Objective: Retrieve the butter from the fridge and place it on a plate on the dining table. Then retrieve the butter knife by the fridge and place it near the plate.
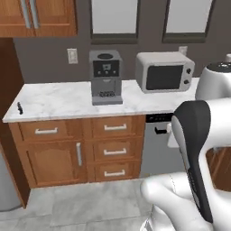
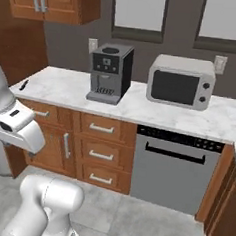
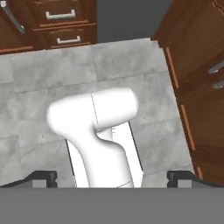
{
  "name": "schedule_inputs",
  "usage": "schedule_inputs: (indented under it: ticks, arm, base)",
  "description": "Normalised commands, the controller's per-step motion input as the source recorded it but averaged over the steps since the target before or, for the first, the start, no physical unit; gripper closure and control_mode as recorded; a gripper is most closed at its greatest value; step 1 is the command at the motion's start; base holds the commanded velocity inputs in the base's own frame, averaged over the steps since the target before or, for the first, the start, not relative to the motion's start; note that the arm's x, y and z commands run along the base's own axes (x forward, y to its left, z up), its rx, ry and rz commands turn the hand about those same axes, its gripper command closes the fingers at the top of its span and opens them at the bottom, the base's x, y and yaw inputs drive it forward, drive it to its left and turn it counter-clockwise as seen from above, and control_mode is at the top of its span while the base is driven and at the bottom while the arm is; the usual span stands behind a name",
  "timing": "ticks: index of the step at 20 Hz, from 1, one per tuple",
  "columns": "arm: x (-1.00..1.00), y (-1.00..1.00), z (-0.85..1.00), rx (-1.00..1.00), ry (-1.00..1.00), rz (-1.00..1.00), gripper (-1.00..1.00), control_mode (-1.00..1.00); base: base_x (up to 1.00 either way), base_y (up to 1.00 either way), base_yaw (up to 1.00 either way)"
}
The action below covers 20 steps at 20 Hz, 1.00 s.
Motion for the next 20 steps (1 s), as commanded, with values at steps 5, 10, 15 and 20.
schedule_inputs:
  ticks: [5,10,15,20]
  arm:
    - [0.0,0.0,0.0,0.0,0.0,0.0,-1.0,1.0]
    - [0.0,0.0,0.0,0.0,0.0,0.0,-1.0,1.0]
    - [0.0,0.0,0.0,0.0,0.0,0.0,-1.0,1.0]
    - [0.0,0.0,0.0,0.0,0.0,0.0,-1.0,1.0]
  base:
    - [0.61,0.22,0.64]
    - [0.58,0.0,0.69]
    - [0.48,0.16,0.59]
    - [0.27,0.21,0.15]
